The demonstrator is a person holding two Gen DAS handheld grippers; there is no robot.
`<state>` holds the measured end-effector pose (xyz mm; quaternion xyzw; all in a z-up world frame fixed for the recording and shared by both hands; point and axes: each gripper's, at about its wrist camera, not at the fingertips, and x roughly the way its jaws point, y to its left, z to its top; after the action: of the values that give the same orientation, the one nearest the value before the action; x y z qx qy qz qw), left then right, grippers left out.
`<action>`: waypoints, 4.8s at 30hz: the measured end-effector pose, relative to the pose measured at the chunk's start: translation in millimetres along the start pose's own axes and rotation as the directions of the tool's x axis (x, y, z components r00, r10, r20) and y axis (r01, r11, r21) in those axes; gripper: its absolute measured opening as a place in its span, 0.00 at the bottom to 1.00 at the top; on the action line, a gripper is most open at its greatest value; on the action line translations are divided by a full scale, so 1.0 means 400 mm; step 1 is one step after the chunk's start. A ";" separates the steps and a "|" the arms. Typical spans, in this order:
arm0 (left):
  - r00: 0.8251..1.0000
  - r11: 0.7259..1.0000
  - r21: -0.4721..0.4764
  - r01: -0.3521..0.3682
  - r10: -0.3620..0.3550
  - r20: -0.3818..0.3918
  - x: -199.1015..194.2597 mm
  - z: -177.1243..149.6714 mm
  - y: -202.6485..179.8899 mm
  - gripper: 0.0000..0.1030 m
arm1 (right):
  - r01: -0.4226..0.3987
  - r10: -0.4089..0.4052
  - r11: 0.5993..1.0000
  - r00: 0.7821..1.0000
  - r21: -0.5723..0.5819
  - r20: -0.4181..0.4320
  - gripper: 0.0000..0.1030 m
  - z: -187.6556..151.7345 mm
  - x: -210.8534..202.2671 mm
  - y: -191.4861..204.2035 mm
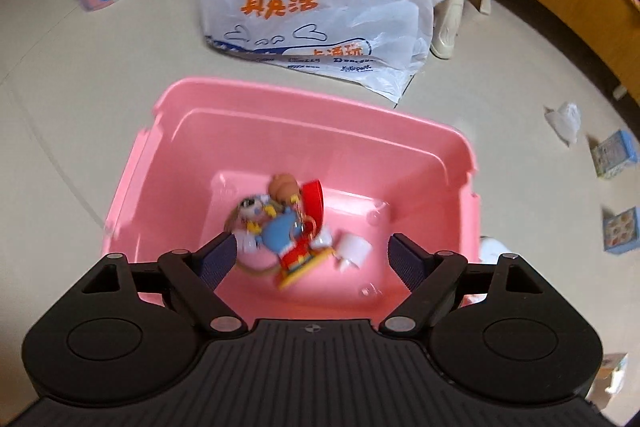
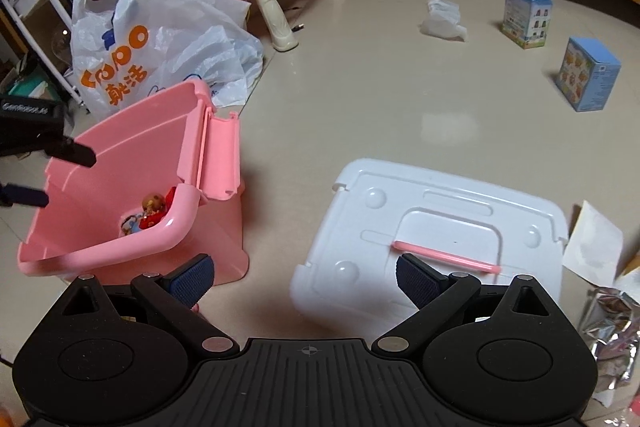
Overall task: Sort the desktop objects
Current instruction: 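Open the left gripper to drop the figure into the pink bin, then lower the right gripper to the yellow plush toy and close on it, then lift the yellow plush with the right gripper and carry it over the bin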
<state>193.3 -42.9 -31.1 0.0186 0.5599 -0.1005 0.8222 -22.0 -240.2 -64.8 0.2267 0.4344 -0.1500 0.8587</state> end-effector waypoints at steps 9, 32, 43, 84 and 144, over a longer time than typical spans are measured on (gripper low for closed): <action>0.999 0.999 -0.024 0.036 -0.035 0.032 -0.114 -0.126 -0.041 0.83 | -0.029 0.028 0.999 0.999 -0.019 -0.039 0.93 -0.008 -0.088 -0.057; 1.000 0.989 -0.146 -0.013 0.009 -0.028 -0.110 -0.310 0.006 0.84 | -0.092 0.069 0.994 0.951 -0.061 -0.300 0.85 -0.139 0.076 -0.025; 0.995 0.987 -0.163 0.000 -0.015 -0.094 -0.043 -0.330 0.051 0.84 | -0.067 0.023 0.992 0.931 -0.109 -0.363 0.88 -0.177 0.175 -0.006; 0.998 0.988 -0.151 -0.010 0.000 -0.070 -0.168 -0.418 0.088 0.84 | -0.052 0.004 0.948 0.989 -0.314 -0.151 0.47 -0.116 -0.036 0.084; 0.997 0.891 -0.449 -0.063 0.034 -0.073 -0.047 -0.411 0.261 0.84 | -0.065 -0.107 0.748 0.970 -0.660 -0.218 0.47 0.127 0.293 0.609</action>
<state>55.5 85.5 -83.4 -0.1556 0.5928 0.0533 0.7883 190.9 -66.1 -70.6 -0.0810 0.5630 0.0329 0.8218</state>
